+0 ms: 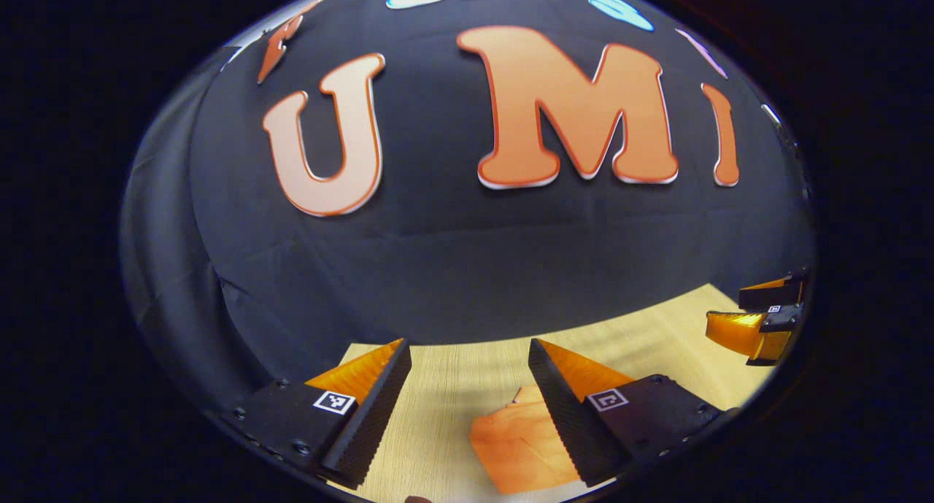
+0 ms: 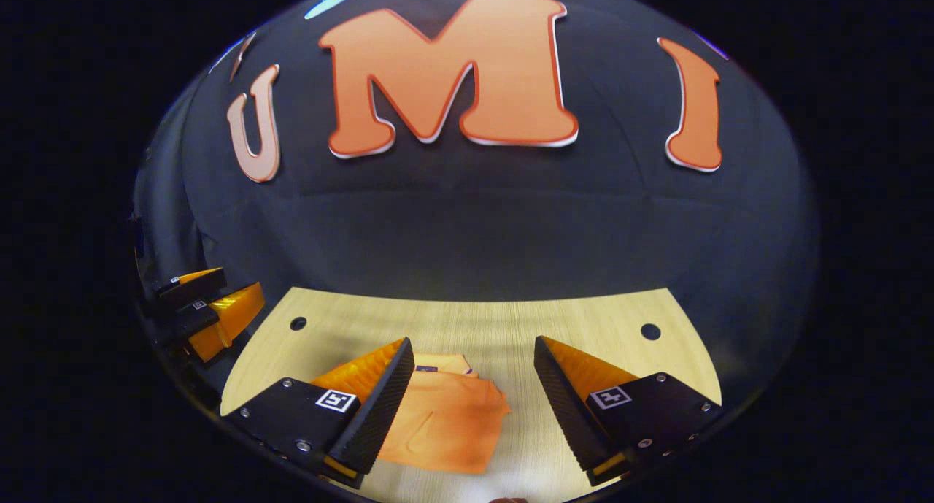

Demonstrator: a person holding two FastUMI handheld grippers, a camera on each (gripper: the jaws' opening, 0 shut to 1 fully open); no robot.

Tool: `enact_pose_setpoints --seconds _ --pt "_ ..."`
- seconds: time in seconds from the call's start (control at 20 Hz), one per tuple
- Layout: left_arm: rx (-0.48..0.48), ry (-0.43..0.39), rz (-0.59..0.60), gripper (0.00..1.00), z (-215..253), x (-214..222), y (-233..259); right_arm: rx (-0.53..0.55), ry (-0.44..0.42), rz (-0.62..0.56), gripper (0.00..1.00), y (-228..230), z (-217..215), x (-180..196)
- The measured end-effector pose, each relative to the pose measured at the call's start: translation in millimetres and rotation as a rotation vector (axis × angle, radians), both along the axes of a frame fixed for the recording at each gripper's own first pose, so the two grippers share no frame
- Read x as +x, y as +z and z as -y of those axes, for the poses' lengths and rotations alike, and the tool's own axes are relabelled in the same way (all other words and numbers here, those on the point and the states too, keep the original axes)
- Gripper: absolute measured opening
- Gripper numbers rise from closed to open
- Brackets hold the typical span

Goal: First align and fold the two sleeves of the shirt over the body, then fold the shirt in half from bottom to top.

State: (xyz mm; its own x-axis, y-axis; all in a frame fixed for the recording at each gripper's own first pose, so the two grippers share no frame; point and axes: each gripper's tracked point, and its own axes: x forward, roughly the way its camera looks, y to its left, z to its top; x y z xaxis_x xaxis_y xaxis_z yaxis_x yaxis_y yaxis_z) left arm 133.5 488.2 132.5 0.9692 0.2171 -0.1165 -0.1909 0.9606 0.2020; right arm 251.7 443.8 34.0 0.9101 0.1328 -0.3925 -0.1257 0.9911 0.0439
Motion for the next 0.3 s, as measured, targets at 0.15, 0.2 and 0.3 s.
enact_pose_setpoints --seconds 0.15,0.2,0.3 --pt "-0.026 -0.009 0.08 0.99 12.2 -43.3 33.2 0.005 0.007 0.086 1.0 34.1 7.1 -29.5" --pt "-0.028 -0.007 0.105 0.99 13.4 -57.3 42.0 0.011 0.013 0.114 1.0 45.6 9.1 -38.4" --pt "-0.048 0.0 0.142 1.0 17.1 -78.5 52.9 0.033 0.032 0.165 1.0 64.7 8.8 -55.7"
